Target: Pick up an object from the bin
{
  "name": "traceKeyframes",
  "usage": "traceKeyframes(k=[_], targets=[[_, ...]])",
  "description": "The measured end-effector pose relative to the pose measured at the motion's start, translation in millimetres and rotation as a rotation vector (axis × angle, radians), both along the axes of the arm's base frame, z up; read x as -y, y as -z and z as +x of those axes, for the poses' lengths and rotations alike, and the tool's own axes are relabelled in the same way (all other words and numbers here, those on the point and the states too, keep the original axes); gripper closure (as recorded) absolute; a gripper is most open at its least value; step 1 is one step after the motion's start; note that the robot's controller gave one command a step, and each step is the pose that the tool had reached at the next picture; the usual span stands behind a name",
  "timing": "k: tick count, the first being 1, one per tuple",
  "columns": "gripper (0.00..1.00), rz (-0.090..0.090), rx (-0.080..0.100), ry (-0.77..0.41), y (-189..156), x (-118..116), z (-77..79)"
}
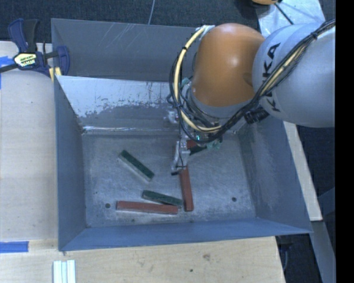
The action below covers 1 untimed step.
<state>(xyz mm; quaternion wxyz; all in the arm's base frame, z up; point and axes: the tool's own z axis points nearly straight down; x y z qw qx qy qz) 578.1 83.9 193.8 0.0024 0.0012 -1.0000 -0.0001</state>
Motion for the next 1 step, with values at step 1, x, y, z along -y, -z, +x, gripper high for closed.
traceKeyframes(k=[1], targets=[[0.00,0.000,0.004,0.001,-2.9,0.2,0.5]])
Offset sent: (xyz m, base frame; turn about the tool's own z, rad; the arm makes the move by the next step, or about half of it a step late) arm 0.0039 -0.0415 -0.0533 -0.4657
